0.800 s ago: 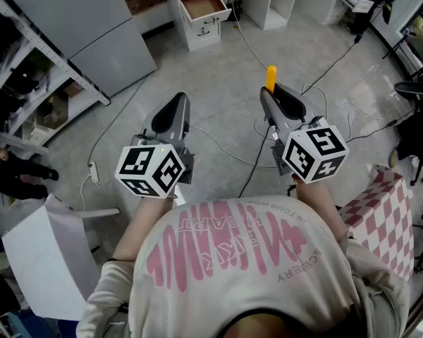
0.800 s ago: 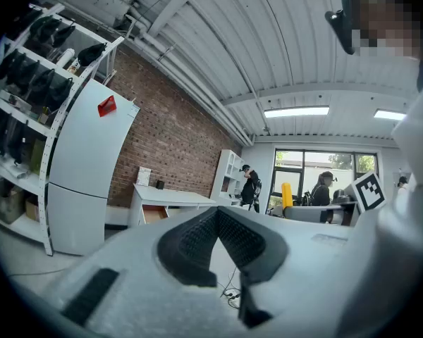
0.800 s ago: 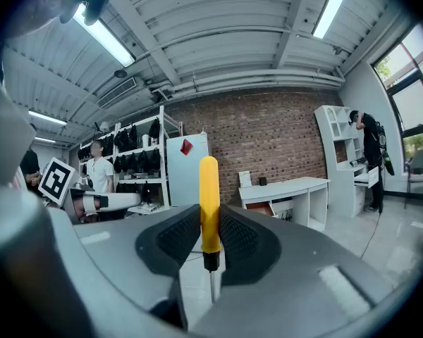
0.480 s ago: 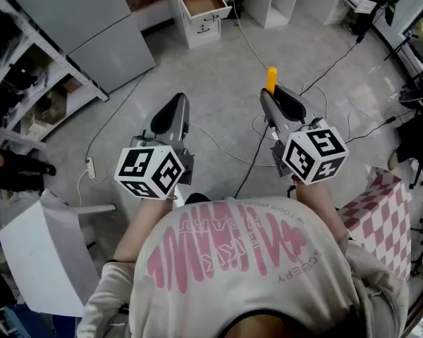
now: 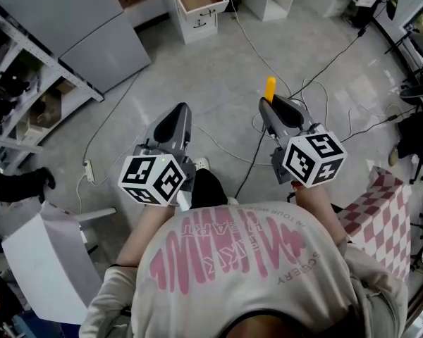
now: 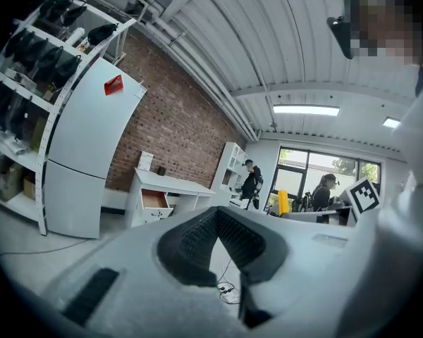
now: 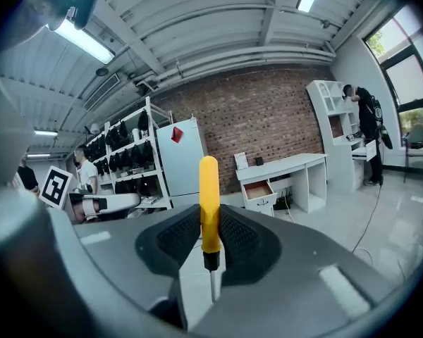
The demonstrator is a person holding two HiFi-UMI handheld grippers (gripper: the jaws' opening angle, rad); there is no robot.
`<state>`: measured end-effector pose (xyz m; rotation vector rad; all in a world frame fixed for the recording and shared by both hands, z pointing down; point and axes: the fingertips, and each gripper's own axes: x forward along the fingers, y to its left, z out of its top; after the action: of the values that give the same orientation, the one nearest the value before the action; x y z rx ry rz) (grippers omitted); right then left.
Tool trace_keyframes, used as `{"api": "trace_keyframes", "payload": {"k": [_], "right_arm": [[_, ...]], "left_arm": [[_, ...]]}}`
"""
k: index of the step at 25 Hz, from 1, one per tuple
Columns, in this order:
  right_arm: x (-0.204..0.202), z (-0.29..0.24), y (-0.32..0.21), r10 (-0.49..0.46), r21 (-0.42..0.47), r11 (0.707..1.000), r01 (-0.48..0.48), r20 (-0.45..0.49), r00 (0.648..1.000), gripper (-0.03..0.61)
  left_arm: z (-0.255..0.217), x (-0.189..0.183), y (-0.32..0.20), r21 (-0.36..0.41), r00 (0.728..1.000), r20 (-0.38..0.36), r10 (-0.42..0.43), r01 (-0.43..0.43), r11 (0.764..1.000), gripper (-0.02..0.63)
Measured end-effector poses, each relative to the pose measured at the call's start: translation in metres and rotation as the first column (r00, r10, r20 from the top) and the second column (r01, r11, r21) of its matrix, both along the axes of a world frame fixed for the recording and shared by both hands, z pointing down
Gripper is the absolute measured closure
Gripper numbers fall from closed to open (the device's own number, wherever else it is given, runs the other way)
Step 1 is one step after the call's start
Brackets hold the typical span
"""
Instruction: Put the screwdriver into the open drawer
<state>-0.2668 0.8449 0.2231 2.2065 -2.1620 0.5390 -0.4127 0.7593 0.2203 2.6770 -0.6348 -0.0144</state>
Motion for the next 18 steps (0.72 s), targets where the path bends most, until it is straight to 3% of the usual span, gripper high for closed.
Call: {"api": "trace_keyframes", "payload": {"k": [6,18], "right_arm": [[0.03,0.003,-0.063,0.038,-0.02,0.999,-0.038,0.017,0.999,0.485],[0.069,-0.019,-0.213,0.084,0.017,0.996,-0.085,0.018,0.996,0.485]], "left_arm": [[0.004,0.041,-0.068,-0.014,0.998,0.001,0.059,-0.059,0.998,0.612],[-0.024,0.095,-0.218,0.042,0.99,-0.014,0.139,-0.139,0.989,0.612]]}}
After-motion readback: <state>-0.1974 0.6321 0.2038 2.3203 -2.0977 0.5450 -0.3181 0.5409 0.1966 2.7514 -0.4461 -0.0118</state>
